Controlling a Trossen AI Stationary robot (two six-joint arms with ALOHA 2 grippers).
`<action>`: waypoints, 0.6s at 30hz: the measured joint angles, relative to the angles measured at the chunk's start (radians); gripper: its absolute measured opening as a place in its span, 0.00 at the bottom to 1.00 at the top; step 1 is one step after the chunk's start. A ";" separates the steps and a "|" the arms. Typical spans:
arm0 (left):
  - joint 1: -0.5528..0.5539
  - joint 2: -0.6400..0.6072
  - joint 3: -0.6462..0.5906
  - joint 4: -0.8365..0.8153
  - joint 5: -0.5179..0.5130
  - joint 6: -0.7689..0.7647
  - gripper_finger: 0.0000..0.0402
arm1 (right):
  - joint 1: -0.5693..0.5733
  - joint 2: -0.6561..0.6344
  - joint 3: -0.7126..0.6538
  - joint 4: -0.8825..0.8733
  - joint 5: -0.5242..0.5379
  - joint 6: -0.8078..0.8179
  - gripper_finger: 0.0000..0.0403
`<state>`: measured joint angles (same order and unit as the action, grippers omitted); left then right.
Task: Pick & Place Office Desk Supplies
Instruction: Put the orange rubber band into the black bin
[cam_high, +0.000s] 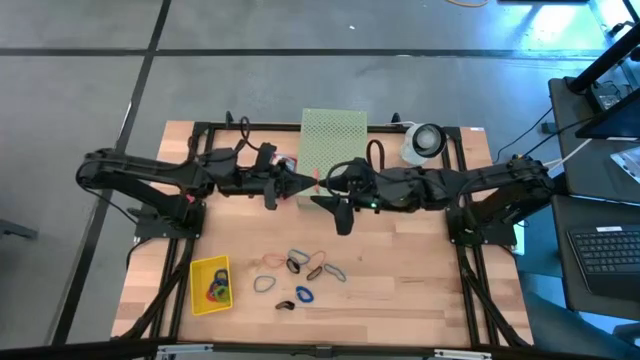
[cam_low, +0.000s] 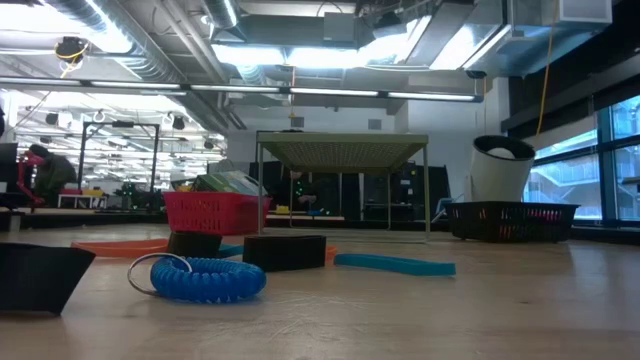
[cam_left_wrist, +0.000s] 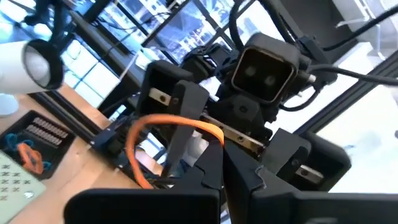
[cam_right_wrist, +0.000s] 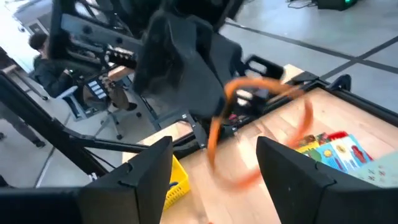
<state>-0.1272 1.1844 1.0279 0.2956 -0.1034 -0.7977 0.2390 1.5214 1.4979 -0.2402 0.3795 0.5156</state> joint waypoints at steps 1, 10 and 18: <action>0.005 0.007 0.000 0.010 0.013 -0.002 0.00 | -0.002 0.004 0.000 0.011 -0.002 0.000 0.58; 0.014 0.038 0.000 0.104 0.070 -0.010 0.00 | -0.009 0.017 0.000 0.006 0.001 0.023 0.53; 0.013 0.038 0.000 0.099 0.078 -0.019 0.00 | -0.017 0.016 0.000 0.009 0.000 0.013 0.09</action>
<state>-0.1139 1.2221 1.0279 0.3949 -0.0257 -0.8162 0.2218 1.5375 1.4982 -0.2314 0.3790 0.5283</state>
